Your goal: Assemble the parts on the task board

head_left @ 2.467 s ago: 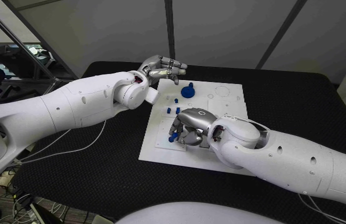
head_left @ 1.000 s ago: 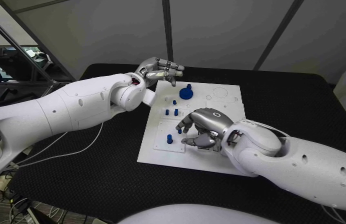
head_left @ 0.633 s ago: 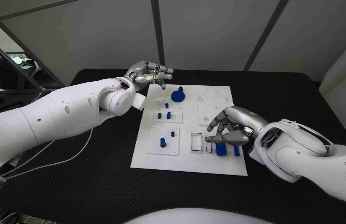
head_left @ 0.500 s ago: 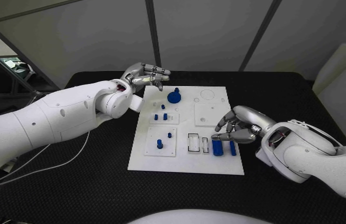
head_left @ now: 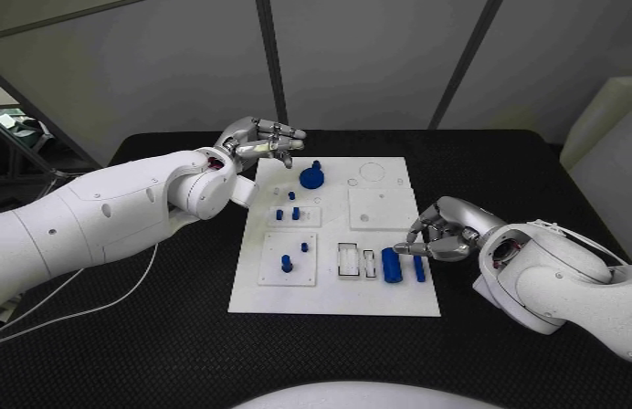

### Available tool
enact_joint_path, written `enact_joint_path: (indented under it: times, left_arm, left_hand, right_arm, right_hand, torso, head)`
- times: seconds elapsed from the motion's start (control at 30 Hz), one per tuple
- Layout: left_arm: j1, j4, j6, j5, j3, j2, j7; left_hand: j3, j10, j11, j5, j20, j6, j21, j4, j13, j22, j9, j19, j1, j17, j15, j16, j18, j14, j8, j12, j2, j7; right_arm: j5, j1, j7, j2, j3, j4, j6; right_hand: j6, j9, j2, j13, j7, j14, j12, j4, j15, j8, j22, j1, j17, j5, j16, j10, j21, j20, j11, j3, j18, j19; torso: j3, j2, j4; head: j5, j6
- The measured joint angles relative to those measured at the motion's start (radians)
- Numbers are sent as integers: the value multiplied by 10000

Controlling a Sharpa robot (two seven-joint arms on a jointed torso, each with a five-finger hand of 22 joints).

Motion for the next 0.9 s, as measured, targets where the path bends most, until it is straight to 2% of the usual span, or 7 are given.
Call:
enact_joint_path:
  times: [0.43, 0.9]
  left_arm:
    - [-4, 8, 0, 0, -8, -29, 0]
    - [-4, 10, 0, 0, -9, -39, 0]
  left_hand:
    - [0, 0, 0, 0, 0, 0, 0, 0, 0, 0, 0, 0, 0, 1, 0, 0, -1, 0, 0, 0, 0, 0]
    - [0, 0, 0, 0, 0, 0, 0, 0, 1, 0, 0, 0, 0, 2, 0, 1, 0, 0, 0, 0, 0, 0]
  right_arm:
    - [-507, -348, -701, 432, -8, -116, 485]
    - [-848, -497, -1024, 818, -1, -333, 1022]
  right_hand:
    - [-63, 402, 0, 578, 8, 0, 554, 60, 1, 0, 0, 0, 208, 0, 116, -33, 67, 0, -33, -60, 1, 0]
    - [-62, 652, 0, 757, 7, 0, 671, 31, 2, 1, 0, -1, 307, 41, 176, -32, 146, 1, -33, -91, 3, 0]
  torso:
    - [-10, 9, 1]
    - [-7, 9, -13]
  head:
    - [55, -84]
    - [48, -127]
